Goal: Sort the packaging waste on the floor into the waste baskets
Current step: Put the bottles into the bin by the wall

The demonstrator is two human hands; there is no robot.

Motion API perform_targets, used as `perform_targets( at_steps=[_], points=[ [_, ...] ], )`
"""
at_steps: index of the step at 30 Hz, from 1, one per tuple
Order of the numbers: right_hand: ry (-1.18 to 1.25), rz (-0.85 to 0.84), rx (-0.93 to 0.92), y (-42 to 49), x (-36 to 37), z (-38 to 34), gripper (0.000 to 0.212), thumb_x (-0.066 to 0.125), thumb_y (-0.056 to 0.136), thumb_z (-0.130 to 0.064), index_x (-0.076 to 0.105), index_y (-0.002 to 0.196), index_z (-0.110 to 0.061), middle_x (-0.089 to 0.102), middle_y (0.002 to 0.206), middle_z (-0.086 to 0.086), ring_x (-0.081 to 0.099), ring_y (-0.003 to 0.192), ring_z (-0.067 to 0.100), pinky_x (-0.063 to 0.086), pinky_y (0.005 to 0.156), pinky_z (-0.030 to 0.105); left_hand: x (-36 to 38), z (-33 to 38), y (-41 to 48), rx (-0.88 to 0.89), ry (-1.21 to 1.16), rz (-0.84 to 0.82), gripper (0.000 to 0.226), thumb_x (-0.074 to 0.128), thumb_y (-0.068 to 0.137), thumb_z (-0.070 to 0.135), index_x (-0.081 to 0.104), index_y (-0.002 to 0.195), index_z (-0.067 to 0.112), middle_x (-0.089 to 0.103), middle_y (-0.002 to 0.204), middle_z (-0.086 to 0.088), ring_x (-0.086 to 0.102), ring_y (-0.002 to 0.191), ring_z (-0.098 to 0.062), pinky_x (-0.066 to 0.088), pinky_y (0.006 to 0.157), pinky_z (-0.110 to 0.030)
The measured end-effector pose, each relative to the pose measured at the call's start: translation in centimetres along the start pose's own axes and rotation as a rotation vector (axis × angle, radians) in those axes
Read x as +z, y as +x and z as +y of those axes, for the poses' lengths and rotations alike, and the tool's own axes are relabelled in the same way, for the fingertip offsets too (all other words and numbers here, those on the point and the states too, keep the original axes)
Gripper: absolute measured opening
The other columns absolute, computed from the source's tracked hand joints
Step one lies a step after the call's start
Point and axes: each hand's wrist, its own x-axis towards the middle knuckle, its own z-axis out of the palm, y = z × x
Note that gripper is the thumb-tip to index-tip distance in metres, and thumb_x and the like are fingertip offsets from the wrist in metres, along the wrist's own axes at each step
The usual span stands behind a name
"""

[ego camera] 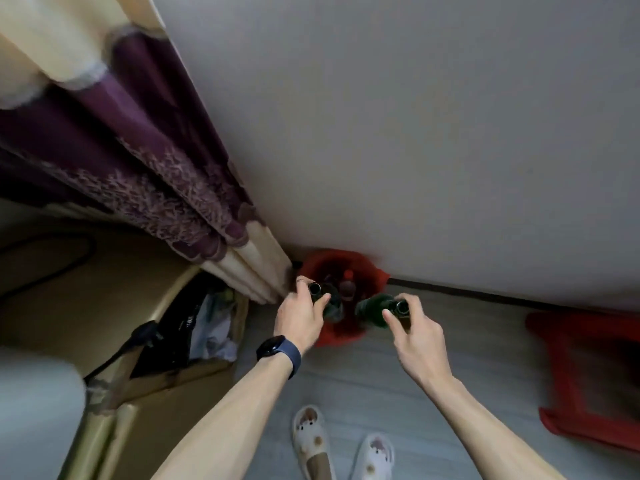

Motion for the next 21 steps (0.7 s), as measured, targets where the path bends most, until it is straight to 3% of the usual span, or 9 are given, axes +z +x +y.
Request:
perform_targets(
  at_steps=[6, 9, 13, 16, 18, 19, 21],
  points=[
    [-0.028, -0.066, -0.054, 7.3, 6.0, 3.9, 0.030, 0.059, 0.098, -0.032, 0.053, 0.126, -0.020, 0.071, 0.100, 0.007, 0.067, 0.089, 0.026, 0.043, 0.070, 0.027, 6.6, -3.4, 6.2, 0.037, 0.085, -0.072, 0.033, 0.052, 0.097, 0.042, 0.039, 0.115, 0.017, 0.064, 0.093, -0.010, 0.063, 0.080, -0.034, 0.052, 0.064, -0.042],
    [-0.061, -0.125, -0.076, 10.2, 8.5, 5.6, 0.029, 0.058, 0.099, -0.030, 0.052, 0.124, -0.018, 0.071, 0.099, 0.008, 0.067, 0.089, 0.029, 0.047, 0.071, 0.031, 9.2, -4.7, 8.3, 0.043, 0.105, -0.092, 0.033, 0.053, 0.097, 0.040, 0.040, 0.116, 0.017, 0.065, 0.091, -0.008, 0.064, 0.078, -0.031, 0.051, 0.061, -0.039],
    [-0.142, -0.219, -0.094, 13.5, 11.8, 7.8, 0.028, 0.056, 0.099, -0.031, 0.050, 0.123, -0.016, 0.070, 0.098, 0.011, 0.066, 0.088, 0.033, 0.041, 0.064, 0.031, 11.8, -7.1, 11.4, 0.057, 0.171, -0.153, 0.044, 0.050, 0.098, 0.042, 0.038, 0.130, 0.015, 0.067, 0.095, -0.011, 0.065, 0.079, -0.031, 0.054, 0.062, -0.043],
    [-0.185, -0.258, -0.083, 16.1, 13.4, 9.1, 0.029, 0.056, 0.099, -0.032, 0.049, 0.121, -0.015, 0.068, 0.088, 0.009, 0.065, 0.081, 0.031, 0.041, 0.060, 0.030, 13.1, -8.6, 13.7, 0.049, 0.200, -0.174, 0.049, 0.048, 0.098, 0.045, 0.036, 0.135, 0.015, 0.067, 0.096, -0.010, 0.065, 0.079, -0.031, 0.055, 0.064, -0.046],
    [-0.161, -0.271, -0.033, 17.6, 14.4, 10.3, 0.027, 0.056, 0.100, -0.031, 0.049, 0.120, -0.015, 0.063, 0.083, 0.005, 0.058, 0.068, 0.020, 0.036, 0.050, 0.015, 14.2, -9.5, 15.1, 0.043, 0.200, -0.196, 0.046, 0.048, 0.098, 0.044, 0.036, 0.133, 0.017, 0.066, 0.098, -0.010, 0.065, 0.080, -0.030, 0.055, 0.064, -0.046],
    [-0.146, -0.273, -0.008, 18.3, 14.9, 10.9, 0.026, 0.056, 0.100, -0.030, 0.049, 0.120, -0.015, 0.061, 0.082, 0.004, 0.055, 0.065, 0.016, 0.037, 0.048, 0.015, 14.7, -9.9, 15.8, 0.035, 0.203, -0.206, 0.046, 0.048, 0.098, 0.044, 0.035, 0.132, 0.017, 0.066, 0.098, -0.010, 0.065, 0.081, -0.030, 0.055, 0.064, -0.045],
    [-0.157, -0.270, 0.004, 19.3, 15.8, 12.2, 0.027, 0.057, 0.099, -0.030, 0.049, 0.120, -0.015, 0.063, 0.084, 0.008, 0.061, 0.071, 0.025, 0.033, 0.051, 0.022, 15.7, -10.6, 16.9, 0.018, 0.225, -0.227, 0.046, 0.048, 0.099, 0.043, 0.035, 0.134, 0.017, 0.066, 0.098, -0.011, 0.065, 0.082, -0.031, 0.054, 0.065, -0.044]
  ],
)
